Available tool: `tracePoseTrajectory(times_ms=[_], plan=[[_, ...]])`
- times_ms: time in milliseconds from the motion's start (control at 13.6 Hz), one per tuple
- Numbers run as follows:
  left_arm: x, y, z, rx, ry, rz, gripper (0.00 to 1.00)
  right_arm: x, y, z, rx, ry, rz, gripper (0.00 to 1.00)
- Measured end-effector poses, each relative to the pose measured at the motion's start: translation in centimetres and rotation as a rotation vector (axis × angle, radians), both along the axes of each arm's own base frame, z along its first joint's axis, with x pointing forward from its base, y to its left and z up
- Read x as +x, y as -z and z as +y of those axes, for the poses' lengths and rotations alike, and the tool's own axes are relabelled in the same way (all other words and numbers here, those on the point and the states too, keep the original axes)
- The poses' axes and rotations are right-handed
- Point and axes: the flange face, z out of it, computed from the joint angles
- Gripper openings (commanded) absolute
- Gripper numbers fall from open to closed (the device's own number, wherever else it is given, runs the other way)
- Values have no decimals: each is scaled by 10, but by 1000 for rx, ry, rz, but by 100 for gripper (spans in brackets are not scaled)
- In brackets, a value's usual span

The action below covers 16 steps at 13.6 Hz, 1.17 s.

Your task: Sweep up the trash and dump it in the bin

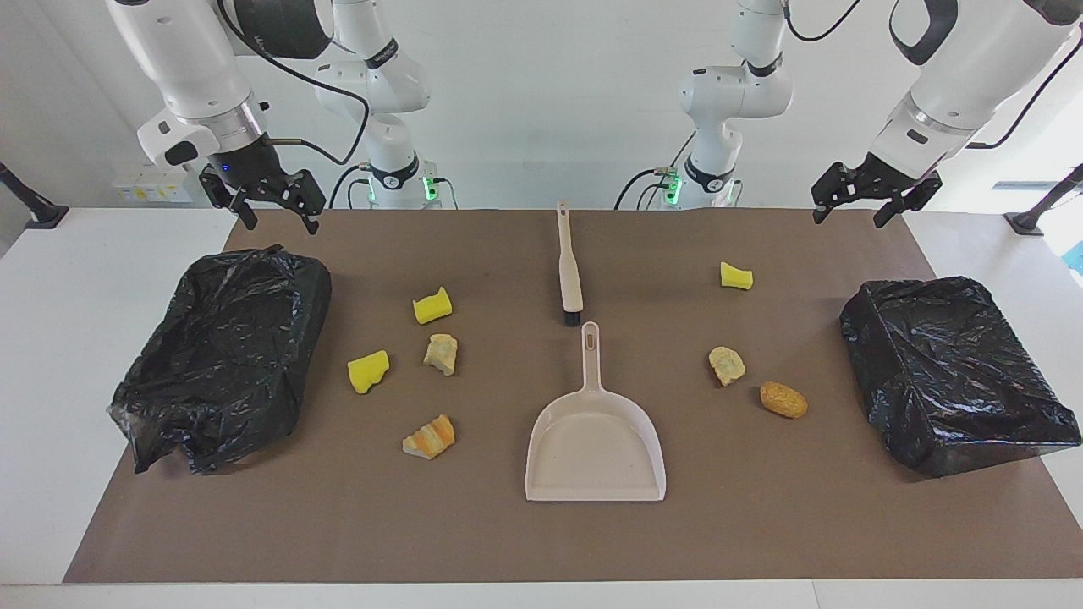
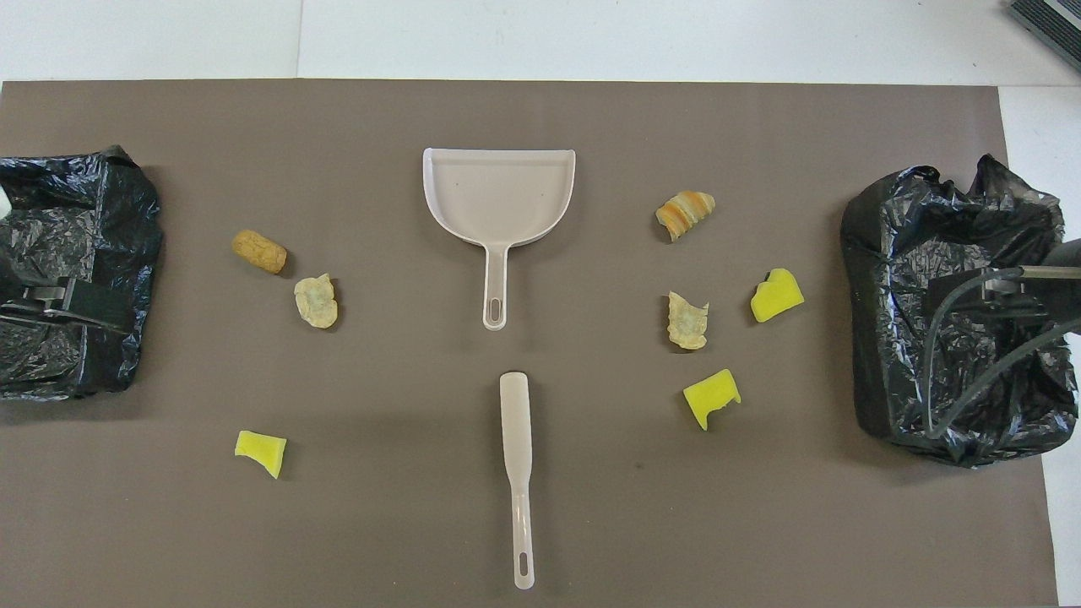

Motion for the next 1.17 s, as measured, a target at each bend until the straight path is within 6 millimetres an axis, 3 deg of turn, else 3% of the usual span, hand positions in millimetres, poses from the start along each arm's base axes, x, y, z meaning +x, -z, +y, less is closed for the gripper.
tracePoseTrajectory(times_ms=[293,513,879,1172], plan=[[2,35,-19,-54,14,-28,100,0,0,0,0,1,1,100],[-3,63,-48,-97,44,-73,100,-4,3,-3,2,5,34,100],[-26,118,-143,-116,129,-122,100,1,-2,8,1,-45,-19,100],[-63,137,-209,-118,114,-108,100,20,2,38,1,-61,-60,100]])
